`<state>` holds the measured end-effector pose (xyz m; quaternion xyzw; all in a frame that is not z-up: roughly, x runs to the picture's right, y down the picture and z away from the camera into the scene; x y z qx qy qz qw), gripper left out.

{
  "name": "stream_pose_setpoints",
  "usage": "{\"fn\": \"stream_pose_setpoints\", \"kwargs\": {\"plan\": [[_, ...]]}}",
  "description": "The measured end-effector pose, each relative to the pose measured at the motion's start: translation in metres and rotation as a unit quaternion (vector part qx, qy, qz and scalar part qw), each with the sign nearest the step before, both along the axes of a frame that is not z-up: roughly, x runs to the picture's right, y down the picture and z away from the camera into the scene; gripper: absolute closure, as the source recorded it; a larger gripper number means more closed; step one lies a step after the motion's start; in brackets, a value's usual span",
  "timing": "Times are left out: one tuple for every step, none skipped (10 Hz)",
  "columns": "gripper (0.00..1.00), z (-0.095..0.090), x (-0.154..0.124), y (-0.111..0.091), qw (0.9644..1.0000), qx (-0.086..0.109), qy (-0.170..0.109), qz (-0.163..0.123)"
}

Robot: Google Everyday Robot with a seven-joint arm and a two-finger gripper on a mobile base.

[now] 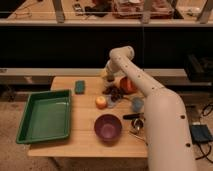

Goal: Place eraser in metal cup

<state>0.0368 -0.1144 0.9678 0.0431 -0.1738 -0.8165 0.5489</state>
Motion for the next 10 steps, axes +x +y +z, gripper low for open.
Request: {"fn": "stream_pose_setpoints", "kwargs": {"plan": [[0.59,0.003,-0.001,0.001,0.9999,-0.006,-0.008,0.004],[0.67,0.005,0.001,0.003,0.9997,-0.013,-0.019,0.009],[0.78,0.005,0.005,0.003,0.9993,-0.016,-0.031,0.014],[0.92,0.0,0.014,0.0,0.999,-0.015,-0.038,0.016],[0.97,-0.005,0.017,-0.003,0.999,-0.013,-0.04,0.016],[1.0,-0.018,0.017,-0.011,0.999,-0.005,-0.044,0.008],[1.0,-0.037,0.016,-0.022,0.9987,0.005,-0.051,-0.005],[1.0,-0.052,0.019,-0.03,0.9983,0.01,-0.055,-0.015],[1.0,-0.07,0.024,-0.037,0.9975,0.015,-0.062,-0.029],[1.0,-0.088,0.028,-0.04,0.9966,0.015,-0.069,-0.042]]}}
